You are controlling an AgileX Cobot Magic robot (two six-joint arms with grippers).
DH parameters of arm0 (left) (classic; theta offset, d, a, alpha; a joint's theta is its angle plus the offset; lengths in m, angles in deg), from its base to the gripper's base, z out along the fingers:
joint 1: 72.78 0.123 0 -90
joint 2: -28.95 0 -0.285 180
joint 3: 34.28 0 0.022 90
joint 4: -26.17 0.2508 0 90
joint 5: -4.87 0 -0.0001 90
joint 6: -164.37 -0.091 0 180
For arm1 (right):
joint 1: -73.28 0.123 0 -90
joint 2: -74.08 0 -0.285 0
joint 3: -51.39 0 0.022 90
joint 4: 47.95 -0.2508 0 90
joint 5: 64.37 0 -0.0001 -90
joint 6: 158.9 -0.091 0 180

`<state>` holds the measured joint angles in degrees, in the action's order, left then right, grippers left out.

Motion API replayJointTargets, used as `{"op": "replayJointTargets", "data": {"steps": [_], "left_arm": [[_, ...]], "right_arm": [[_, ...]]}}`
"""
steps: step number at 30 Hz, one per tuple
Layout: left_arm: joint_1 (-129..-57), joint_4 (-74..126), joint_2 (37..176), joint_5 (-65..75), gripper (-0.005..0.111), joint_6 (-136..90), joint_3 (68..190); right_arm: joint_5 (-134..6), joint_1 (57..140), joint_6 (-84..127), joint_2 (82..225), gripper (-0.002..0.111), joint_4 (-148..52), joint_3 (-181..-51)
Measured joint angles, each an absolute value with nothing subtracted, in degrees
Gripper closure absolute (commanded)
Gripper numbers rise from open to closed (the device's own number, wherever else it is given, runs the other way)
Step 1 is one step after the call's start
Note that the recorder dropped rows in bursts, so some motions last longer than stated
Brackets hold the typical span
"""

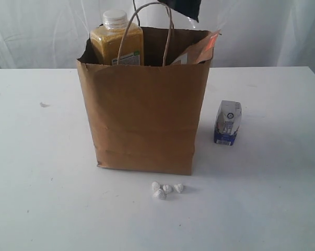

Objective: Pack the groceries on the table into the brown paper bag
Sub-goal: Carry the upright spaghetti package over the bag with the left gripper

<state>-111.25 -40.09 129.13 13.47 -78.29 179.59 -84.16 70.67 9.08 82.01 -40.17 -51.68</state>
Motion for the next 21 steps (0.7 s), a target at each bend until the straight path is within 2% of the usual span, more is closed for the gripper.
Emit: {"op": "replayJointTargets", "data": {"steps": [3,12,21], "left_arm": [[-113.65,-37.80,128.64,9.17,0.107,-78.72,178.33],[-113.89,-36.66,126.09,1.26,0.107,-81.39,170.29],[-113.89,-37.69,120.72,0.44,0.107,-81.68,164.04]], "right_arm": [[-84.16,70.67,9.08,82.01,0.108,-40.17,-51.68],[-84.16,70.67,9.08,82.01,0.108,-40.17,-51.68],[-84.16,70.67,9.08,82.01,0.108,-40.17,-51.68]]}}
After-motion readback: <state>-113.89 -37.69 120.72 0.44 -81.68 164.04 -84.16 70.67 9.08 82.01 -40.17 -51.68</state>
